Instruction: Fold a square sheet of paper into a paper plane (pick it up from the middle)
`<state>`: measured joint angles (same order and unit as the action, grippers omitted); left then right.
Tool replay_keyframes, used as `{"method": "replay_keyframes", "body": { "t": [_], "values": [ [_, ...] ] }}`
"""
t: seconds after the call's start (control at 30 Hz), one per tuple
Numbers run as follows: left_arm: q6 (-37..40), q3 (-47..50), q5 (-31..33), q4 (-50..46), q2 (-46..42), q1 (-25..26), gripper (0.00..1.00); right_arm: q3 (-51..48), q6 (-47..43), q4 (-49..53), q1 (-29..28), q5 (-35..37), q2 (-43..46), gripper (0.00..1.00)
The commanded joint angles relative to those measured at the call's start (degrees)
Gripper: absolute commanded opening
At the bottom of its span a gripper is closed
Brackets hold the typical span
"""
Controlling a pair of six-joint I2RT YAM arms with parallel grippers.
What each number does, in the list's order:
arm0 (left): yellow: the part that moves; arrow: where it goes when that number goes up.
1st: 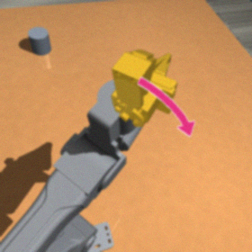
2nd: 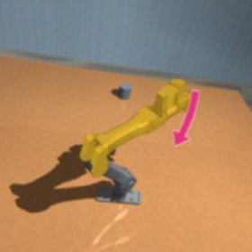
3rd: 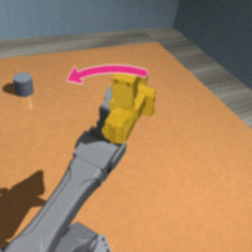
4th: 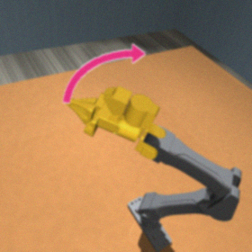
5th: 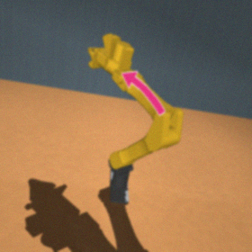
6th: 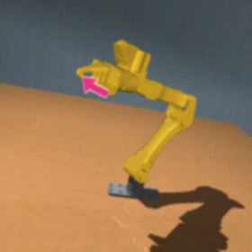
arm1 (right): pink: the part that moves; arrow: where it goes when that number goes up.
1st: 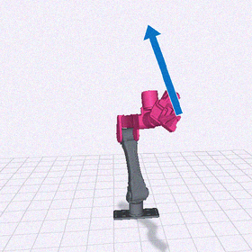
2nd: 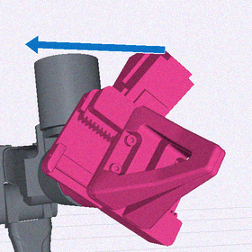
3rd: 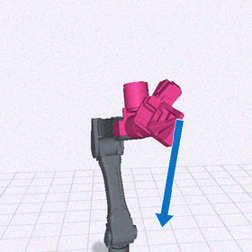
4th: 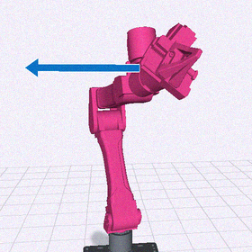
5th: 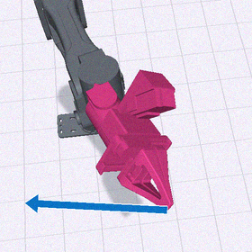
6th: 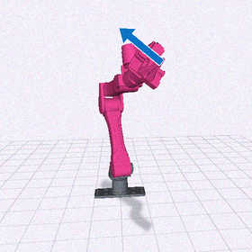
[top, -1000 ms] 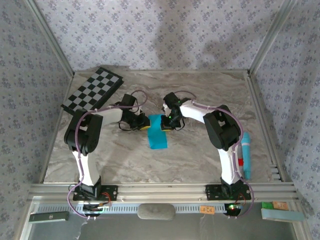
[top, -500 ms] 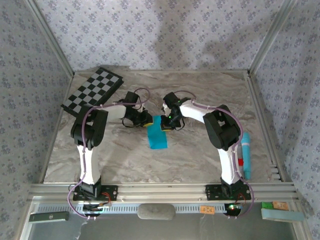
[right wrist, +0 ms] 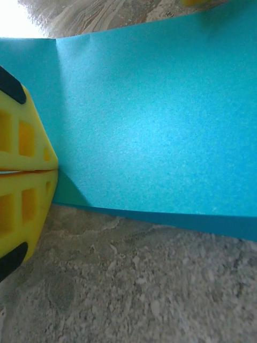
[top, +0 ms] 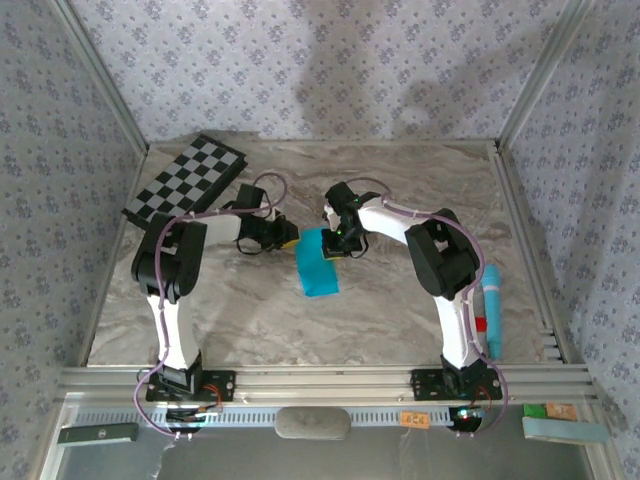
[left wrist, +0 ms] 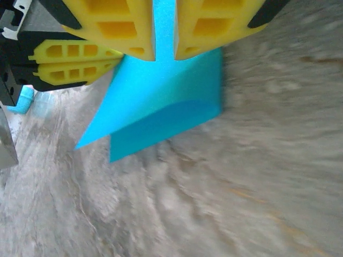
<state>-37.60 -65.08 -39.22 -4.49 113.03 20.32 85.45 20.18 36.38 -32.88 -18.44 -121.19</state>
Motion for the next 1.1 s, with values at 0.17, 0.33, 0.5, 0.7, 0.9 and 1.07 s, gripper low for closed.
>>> {"method": "replay_keyframes", "body": {
  "t": [0.17, 0.33, 0.5, 0.7, 0.9, 1.07],
  "values": [
    [2.28, -5.91, 5.62, -7.17, 4.5, 0.28, 0.16, -3.92, -1.72, 5.9, 1.22, 13.13, -7.82, 0.1],
    [3.63, -6.11, 10.84, -7.82, 5.29, -2.17, 0.16, -3.12, -3.73, 6.24, 0.75, 13.33, -8.32, 0.1],
    [5.94, -8.49, 14.08, -10.93, 5.24, -5.18, 0.16, -1.64, -5.55, 7.03, 0.62, 14.5, -8.97, 0.1],
    [6.12, -9.88, 12.78, -12.31, -0.02, -6.03, 0.16, 1.29, -7.23, 8.37, 0.68, 14.46, -9.46, 0.1],
    [0.65, -3.21, 6.26, -7.31, -5.74, -2.29, 0.17, 2.99, -7.79, 9.13, 0.68, 10.8, -9.35, 0.1],
    [-2.77, -0.57, 4.59, -4.94, -4.1, 2.12, 0.17, 5.3, -9.03, 10.68, 0.68, 9.0, -9.51, 0.1]
  ]
}}
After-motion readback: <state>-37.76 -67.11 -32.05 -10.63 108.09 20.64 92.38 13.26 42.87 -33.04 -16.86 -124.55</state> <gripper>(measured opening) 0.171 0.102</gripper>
